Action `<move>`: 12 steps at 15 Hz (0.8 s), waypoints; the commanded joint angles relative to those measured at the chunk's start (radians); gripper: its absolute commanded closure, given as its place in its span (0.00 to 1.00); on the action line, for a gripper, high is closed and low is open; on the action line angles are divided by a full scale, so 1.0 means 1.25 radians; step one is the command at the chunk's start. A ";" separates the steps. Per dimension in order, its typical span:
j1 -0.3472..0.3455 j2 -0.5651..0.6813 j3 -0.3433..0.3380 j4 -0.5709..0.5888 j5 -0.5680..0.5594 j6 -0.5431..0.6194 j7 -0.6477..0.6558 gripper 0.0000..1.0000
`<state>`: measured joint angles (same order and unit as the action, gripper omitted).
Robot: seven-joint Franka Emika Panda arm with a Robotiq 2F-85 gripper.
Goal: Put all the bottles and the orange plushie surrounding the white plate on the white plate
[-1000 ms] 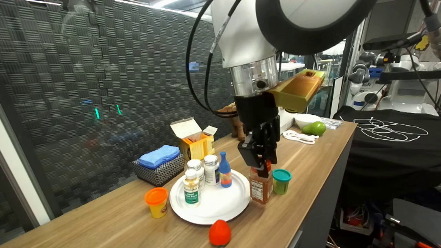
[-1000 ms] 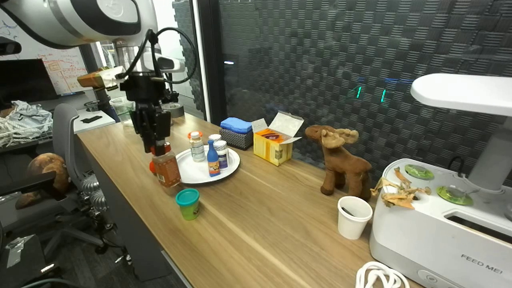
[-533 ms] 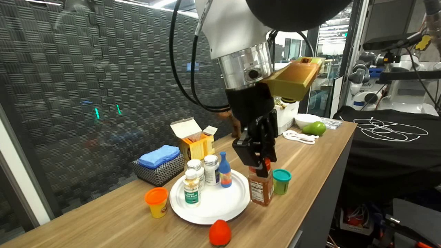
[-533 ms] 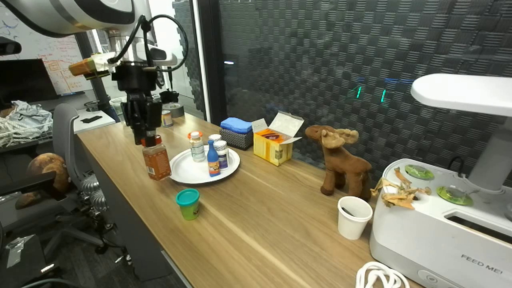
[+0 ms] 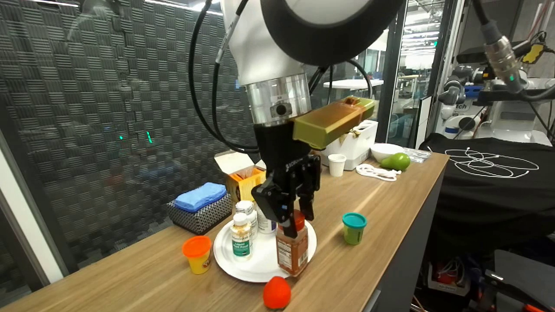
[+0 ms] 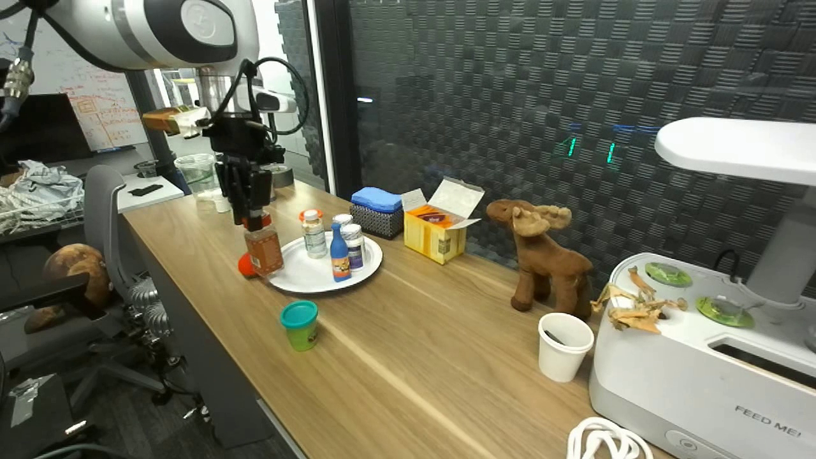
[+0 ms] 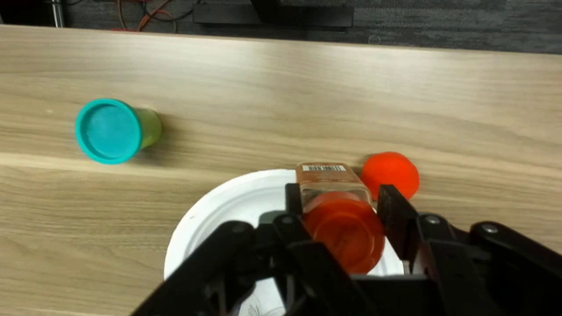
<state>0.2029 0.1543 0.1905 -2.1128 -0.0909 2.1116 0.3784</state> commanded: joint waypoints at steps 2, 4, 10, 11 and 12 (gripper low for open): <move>0.014 0.058 -0.011 0.077 0.007 0.028 0.030 0.78; 0.017 0.074 -0.016 0.095 0.003 0.040 0.038 0.78; 0.028 0.105 -0.031 0.126 -0.029 0.037 0.038 0.78; 0.029 0.109 -0.032 0.130 -0.030 0.027 0.035 0.78; 0.032 0.112 -0.034 0.131 -0.037 0.024 0.035 0.78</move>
<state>0.2166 0.2788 0.1678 -1.9881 -0.1127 2.1674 0.4170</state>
